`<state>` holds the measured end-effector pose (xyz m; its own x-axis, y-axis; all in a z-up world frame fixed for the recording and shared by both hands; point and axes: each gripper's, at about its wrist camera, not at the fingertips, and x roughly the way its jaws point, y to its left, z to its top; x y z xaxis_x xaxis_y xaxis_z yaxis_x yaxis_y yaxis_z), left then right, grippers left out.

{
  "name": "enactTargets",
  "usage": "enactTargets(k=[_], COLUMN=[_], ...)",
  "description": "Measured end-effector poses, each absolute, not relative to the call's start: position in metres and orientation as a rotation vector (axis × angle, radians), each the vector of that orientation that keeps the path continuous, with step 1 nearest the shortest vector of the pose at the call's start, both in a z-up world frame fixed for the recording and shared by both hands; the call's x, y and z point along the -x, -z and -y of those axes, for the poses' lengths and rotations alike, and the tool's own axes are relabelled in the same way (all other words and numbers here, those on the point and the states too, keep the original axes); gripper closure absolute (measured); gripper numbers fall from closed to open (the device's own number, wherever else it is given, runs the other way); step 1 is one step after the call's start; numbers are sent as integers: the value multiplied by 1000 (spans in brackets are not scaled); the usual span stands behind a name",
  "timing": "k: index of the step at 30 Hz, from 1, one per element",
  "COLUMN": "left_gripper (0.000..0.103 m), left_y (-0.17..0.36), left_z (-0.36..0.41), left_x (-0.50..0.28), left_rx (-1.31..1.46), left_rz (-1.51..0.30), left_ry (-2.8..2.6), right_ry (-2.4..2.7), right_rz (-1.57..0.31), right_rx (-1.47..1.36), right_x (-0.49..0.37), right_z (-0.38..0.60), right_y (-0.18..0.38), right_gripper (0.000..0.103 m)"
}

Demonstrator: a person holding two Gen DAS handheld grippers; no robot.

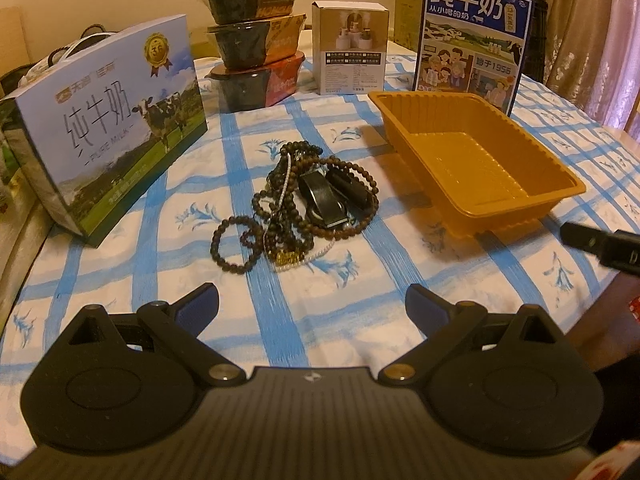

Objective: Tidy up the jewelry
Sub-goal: 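Move the right gripper to the orange tray rim and close on it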

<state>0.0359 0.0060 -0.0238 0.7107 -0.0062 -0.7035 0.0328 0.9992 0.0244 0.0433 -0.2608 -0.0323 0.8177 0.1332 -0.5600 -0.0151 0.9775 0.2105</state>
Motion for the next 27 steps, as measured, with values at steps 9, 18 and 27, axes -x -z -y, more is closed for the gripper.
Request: enactTargets(k=[9,18,27], left_gripper=[4,4,6], left_y=[42,51,60], left_z=[-7,-7,-2], left_x=[-69,-97,-113], left_rx=[-49,-33,-38], left_rz=[-779,-774,-784], left_ry=[-13,12,28], right_ry=[19,59,49], right_rz=[-531,-516,-495], right_rx=[-276,-277,-314], right_x=[-78,-117,-140], right_z=[295,308,313], right_y=[43,64,80], right_gripper=[0,18,42])
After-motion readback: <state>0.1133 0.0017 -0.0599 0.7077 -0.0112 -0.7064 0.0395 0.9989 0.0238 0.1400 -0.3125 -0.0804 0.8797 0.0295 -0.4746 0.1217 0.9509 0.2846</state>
